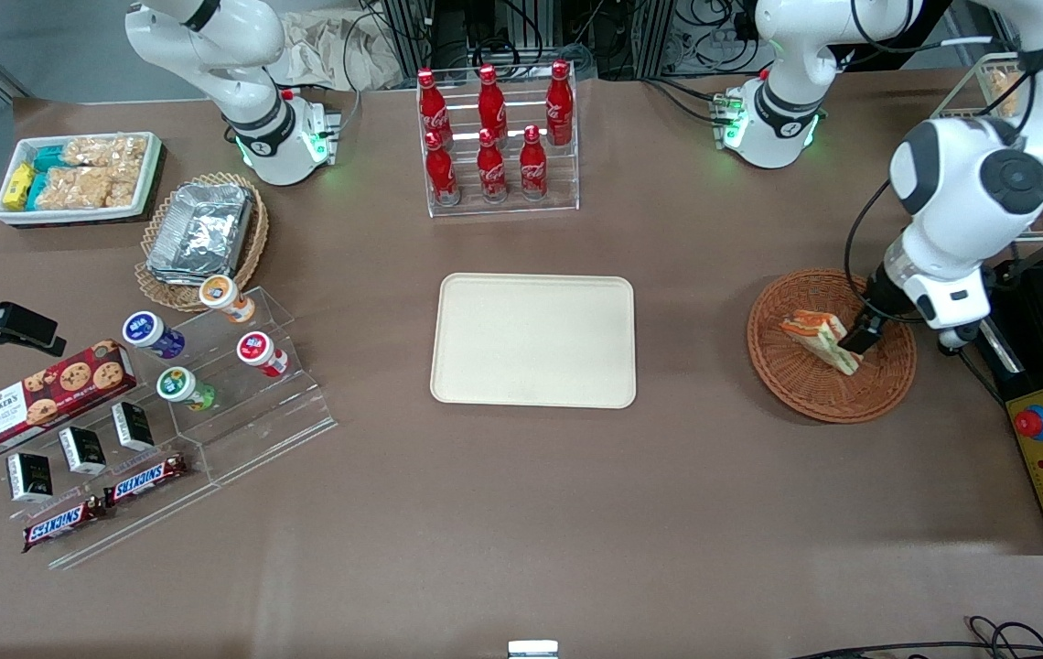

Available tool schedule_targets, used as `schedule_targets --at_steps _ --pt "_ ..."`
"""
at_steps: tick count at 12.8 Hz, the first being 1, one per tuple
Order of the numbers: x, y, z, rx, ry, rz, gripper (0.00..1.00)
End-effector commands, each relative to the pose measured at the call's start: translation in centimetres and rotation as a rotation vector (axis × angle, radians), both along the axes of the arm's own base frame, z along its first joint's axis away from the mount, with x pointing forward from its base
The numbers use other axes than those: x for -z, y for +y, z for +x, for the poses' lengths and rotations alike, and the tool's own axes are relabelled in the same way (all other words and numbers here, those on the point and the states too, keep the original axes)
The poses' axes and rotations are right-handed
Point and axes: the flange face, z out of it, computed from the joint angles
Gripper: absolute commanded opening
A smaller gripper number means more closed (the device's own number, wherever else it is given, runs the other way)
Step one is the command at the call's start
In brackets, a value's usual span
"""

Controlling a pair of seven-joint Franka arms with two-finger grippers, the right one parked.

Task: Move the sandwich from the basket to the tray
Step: 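Lower the left gripper onto the wrapped sandwich in the basket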

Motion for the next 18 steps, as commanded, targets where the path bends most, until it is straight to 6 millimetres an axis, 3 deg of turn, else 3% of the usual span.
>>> schedule_targets --at_steps 1,4,10,11,12,14,18 --pt "2.4 -0.4 -0.3 -0.015 -0.025 -0.006 1.0" --pt "5.5 -0.5 -1.2 -0.014 -0.033 -0.01 1.0" --pt "8.8 -0.5 -2.5 -0.012 -0.045 -0.013 1.0" --pt "9.3 -0.5 -2.7 -0.014 -0.049 -0.014 0.92" --pt "9.6 -0.4 -3.0 -0.012 -0.057 -0.014 0.72" --pt "9.6 -0.5 -3.0 -0.009 -0.059 -0.013 0.0" --pt "9.3 -0.5 -2.9 -0.006 -0.062 -0.013 0.0"
